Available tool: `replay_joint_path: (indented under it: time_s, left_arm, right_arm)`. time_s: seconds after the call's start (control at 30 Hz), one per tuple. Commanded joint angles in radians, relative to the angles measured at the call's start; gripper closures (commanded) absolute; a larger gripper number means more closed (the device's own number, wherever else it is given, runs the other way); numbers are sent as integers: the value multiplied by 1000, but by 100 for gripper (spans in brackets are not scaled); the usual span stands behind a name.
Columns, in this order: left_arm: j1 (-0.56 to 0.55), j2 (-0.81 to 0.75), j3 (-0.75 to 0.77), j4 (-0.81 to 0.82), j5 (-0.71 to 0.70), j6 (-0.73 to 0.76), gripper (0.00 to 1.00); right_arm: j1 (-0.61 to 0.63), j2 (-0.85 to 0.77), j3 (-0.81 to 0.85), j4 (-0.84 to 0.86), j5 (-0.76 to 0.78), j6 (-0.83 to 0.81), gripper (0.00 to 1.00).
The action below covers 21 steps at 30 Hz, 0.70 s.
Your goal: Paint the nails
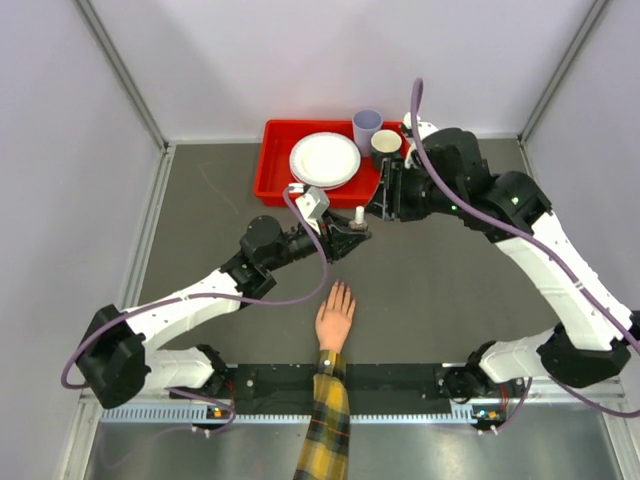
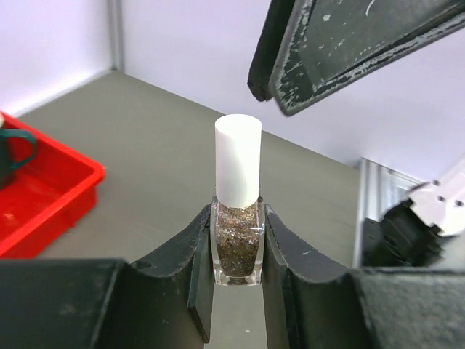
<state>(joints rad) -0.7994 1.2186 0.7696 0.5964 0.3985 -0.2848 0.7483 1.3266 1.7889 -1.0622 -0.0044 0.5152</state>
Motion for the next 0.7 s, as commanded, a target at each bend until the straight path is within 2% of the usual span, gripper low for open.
replay_joint_path:
  time_s: [0.0, 0.17, 0.27, 0.47, 0.67]
  left_arm:
    - [2, -21, -4, 13, -89, 61, 100]
    - [2, -19, 11, -32, -115, 61, 100]
    - [2, -21, 25, -67, -127, 68, 100]
    - [2, -28, 27, -92, -141, 68, 100]
    - [2, -40, 23, -107, -144, 78, 100]
  right_arm:
    - [62, 92, 114, -65, 130, 98, 54]
    - [109, 143, 173, -73, 219, 89, 54]
    - [129, 163, 182, -84, 247, 78, 63]
    - [178, 204, 191, -91, 297, 43, 69]
    - [183, 232, 208, -99, 285, 32, 73]
